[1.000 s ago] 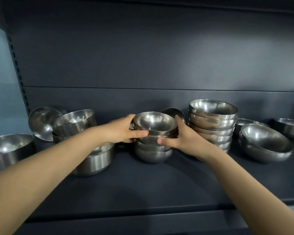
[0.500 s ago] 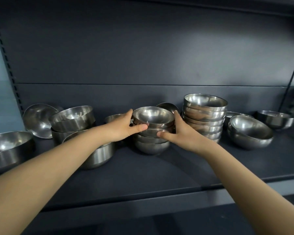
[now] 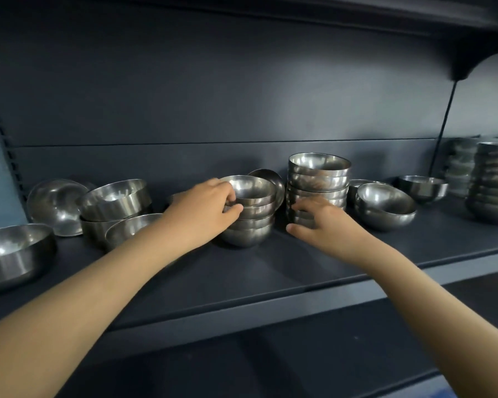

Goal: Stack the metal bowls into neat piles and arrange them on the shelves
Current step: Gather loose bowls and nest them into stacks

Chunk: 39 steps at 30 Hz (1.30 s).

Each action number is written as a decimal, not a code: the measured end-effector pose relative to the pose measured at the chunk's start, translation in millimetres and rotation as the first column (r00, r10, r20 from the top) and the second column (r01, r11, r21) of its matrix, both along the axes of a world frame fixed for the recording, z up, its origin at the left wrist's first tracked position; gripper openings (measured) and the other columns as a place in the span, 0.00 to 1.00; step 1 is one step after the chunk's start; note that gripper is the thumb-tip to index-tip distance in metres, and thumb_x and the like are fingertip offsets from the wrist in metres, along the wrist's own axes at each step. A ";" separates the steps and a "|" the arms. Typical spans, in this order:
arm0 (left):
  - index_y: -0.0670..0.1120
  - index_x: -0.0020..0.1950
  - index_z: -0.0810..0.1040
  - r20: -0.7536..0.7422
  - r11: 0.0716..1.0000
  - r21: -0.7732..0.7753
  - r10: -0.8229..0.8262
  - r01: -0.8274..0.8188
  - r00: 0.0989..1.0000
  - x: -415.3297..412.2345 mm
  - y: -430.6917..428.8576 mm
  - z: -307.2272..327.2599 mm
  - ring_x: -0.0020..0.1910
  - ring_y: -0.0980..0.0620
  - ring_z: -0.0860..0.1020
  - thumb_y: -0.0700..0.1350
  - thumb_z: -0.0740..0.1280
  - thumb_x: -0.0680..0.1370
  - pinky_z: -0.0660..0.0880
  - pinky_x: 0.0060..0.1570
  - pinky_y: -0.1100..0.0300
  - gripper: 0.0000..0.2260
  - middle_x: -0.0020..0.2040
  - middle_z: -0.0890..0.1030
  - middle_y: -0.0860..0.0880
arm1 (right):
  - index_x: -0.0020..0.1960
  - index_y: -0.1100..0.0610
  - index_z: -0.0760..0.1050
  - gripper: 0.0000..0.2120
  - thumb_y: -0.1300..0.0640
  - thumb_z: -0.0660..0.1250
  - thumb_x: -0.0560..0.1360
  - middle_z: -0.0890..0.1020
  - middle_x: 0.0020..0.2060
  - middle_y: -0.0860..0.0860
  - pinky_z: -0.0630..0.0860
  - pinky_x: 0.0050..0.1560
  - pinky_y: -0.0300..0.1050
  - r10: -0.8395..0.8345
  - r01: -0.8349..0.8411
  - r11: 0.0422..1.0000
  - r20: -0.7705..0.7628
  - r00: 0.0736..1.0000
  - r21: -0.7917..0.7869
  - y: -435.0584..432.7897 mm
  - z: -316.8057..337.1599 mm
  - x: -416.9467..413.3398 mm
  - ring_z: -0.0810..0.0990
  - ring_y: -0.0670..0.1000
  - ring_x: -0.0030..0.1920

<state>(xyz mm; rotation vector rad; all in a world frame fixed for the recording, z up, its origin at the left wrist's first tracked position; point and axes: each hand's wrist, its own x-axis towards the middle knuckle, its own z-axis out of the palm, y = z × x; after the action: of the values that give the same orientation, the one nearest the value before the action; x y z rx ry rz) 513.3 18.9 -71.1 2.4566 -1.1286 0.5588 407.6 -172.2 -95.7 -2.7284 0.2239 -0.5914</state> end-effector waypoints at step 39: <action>0.45 0.71 0.64 -0.220 0.999 -0.023 0.019 -0.025 0.975 -141.5 -305.0 -38.7 0.65 0.51 0.69 0.55 0.59 0.79 0.63 0.58 0.62 0.23 0.70 0.63 0.48 | 0.72 0.56 0.64 0.26 0.46 0.61 0.78 0.69 0.69 0.55 0.69 0.65 0.53 -0.121 0.096 0.985 -0.176 0.977 -0.146 -296.9 6.4 -128.9 0.70 0.56 0.67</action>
<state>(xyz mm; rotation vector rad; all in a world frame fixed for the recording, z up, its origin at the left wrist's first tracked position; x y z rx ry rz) 371.8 -286.1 -109.7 2.4400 -1.0004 0.2953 278.7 -469.2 -89.3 -2.9213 0.3946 -0.3941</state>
